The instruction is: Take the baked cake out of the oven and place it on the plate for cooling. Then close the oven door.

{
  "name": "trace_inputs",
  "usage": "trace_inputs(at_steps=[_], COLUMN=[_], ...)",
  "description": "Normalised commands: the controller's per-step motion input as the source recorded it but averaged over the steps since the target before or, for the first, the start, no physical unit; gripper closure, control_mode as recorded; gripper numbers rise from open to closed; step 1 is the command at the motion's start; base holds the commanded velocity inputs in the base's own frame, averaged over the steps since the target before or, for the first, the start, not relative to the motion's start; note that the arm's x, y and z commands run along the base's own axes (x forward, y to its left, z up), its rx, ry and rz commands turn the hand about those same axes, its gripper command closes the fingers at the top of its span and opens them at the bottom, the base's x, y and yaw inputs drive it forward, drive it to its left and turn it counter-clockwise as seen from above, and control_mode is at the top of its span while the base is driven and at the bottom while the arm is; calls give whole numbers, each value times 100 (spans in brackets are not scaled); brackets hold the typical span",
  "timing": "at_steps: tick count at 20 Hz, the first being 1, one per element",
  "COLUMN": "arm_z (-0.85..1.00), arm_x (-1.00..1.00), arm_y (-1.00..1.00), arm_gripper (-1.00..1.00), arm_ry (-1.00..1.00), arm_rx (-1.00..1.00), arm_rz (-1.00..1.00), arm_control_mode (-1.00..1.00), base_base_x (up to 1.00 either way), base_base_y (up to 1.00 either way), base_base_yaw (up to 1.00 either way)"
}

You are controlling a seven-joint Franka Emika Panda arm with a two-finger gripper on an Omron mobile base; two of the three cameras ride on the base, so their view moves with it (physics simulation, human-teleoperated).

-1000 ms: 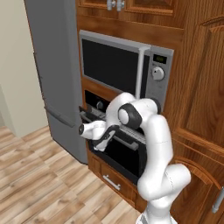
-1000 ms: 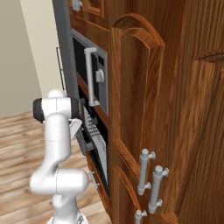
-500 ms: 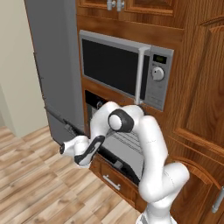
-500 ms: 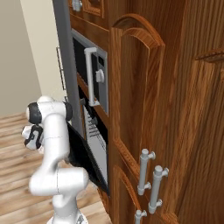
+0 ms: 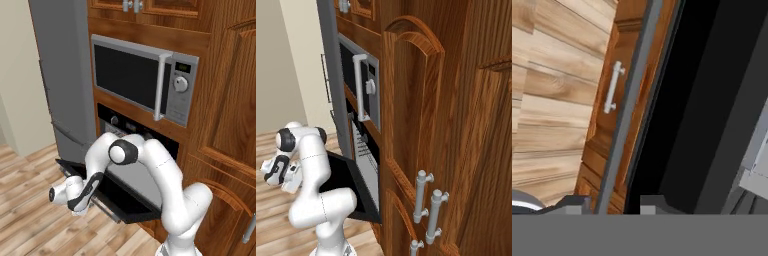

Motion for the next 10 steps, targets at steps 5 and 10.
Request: trace_inputs(at_steps=[5, 10], arm_z=[63, 94], arm_x=[-74, -58], arm_y=[14, 0], arm_gripper=[-100, -100], arm_ry=[0, 0], arm_rx=[3, 6], arm_rz=[0, 0], arm_control_mode=[-100, -100], base_base_x=[0, 0], base_base_y=[0, 0], base_base_yaw=[0, 0])
